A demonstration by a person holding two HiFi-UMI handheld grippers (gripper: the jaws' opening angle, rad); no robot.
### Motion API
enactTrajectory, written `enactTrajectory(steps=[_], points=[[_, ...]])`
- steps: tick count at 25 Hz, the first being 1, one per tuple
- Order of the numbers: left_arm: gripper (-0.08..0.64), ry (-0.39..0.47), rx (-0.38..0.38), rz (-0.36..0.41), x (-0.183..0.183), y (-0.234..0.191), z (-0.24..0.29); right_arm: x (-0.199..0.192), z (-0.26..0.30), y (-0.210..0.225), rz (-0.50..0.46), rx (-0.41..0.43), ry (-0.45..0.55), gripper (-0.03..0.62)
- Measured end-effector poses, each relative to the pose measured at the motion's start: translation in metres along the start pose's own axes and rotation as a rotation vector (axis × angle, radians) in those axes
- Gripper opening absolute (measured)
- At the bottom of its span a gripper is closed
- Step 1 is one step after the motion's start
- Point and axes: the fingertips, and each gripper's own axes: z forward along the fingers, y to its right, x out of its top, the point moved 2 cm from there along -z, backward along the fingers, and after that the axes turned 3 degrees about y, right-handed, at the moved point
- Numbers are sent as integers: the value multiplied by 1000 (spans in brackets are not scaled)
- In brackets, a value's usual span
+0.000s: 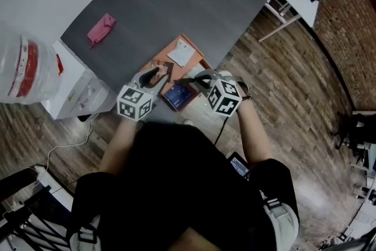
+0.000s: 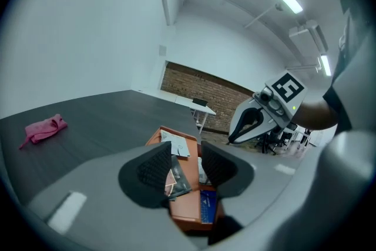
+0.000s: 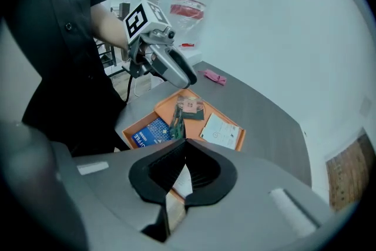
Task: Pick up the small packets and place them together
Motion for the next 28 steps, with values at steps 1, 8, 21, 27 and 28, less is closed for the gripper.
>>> enactTrajectory(steps=[1, 8, 21, 27, 28], points=[[155, 2, 3, -1, 0, -1, -1, 1, -3, 4, 15, -8, 15, 3], [155, 10, 23, -10, 2, -9, -9, 8, -6, 51, 331, -90, 207, 3], [155, -6, 53, -27, -4, -28, -22, -25, 51, 98, 1145, -77, 315, 3], [155, -11, 52, -26, -4, -30, -21, -36, 58, 98, 1129, -125, 289, 6], [155, -12, 52, -25, -3, -31, -21, -36, 58, 98, 1109, -142, 286, 17]])
